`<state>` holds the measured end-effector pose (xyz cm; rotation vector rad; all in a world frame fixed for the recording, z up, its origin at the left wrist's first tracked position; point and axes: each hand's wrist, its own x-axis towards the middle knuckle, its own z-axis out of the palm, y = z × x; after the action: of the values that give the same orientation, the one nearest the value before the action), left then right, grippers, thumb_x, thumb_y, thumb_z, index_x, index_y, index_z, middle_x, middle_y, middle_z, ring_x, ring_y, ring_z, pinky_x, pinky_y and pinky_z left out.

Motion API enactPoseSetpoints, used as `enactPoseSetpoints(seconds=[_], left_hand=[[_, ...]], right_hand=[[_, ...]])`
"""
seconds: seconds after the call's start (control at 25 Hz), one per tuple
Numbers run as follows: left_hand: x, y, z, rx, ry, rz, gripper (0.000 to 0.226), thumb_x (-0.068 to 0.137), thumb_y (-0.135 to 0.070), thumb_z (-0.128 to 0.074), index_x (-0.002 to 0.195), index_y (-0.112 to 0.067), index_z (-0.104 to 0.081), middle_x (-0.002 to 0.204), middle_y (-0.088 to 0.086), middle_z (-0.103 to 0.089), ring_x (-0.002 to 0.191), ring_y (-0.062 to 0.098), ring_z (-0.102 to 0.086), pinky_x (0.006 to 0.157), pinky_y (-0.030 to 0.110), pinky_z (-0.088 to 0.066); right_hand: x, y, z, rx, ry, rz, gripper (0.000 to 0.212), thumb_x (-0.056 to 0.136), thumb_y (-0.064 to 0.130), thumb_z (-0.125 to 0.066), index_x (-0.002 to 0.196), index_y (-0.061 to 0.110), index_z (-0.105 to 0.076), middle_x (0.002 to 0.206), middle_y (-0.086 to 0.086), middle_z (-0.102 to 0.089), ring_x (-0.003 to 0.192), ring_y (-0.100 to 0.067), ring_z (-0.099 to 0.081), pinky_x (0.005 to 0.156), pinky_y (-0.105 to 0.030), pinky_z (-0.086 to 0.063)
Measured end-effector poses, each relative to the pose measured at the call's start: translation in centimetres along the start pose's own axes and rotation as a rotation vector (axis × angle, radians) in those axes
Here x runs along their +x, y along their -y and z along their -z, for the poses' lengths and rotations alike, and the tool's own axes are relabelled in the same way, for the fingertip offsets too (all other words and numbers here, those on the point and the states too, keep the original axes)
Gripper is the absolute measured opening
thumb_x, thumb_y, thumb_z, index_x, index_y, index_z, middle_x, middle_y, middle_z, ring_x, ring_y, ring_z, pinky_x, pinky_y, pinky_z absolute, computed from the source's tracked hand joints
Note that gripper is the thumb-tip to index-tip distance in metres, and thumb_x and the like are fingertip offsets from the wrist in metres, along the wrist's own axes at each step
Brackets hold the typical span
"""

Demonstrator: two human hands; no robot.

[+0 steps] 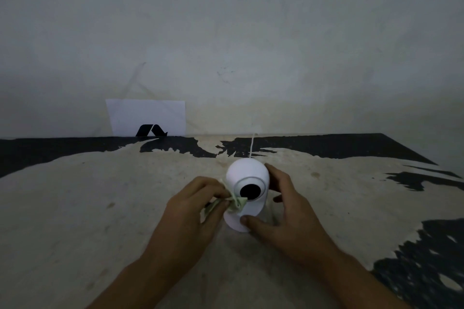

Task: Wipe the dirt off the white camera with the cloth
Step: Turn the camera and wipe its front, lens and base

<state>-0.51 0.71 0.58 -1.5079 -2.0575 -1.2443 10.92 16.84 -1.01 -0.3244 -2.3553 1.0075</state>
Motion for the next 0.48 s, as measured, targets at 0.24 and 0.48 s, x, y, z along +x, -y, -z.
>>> enactPoseSetpoints(seconds=[0.24, 0.48], left_hand=[[2.2, -2.4, 0.2, 0.027, -0.044, -0.035, 0.022, 0.076, -0.019, -0.068, 0.097, -0.012, -0.069, 0.098, 0.003, -0.066, 0.091, 0.014, -0.059, 0.079, 0.025, -0.052], [3.2, -2.6, 0.1, 0.076, -0.001, -0.066, 0.02, 0.077, -0.016, -0.068, 0.097, -0.011, -0.069, 0.097, 0.006, -0.065, 0.089, 0.016, -0.058, 0.076, 0.027, -0.051]], right_hand=[[0.2, -0.3, -0.1, -0.016, -0.005, 0.004, 0.083, 0.066, 0.038, -0.084, 0.123, 0.055, -0.027, 0.122, 0.04, -0.039, 0.11, 0.03, -0.036, 0.084, 0.009, -0.029], [0.3, -0.5, 0.1, -0.024, 0.014, -0.002, 0.082, 0.064, 0.045, -0.082, 0.122, 0.057, -0.026, 0.121, 0.04, -0.041, 0.111, 0.028, -0.037, 0.083, 0.01, -0.029]])
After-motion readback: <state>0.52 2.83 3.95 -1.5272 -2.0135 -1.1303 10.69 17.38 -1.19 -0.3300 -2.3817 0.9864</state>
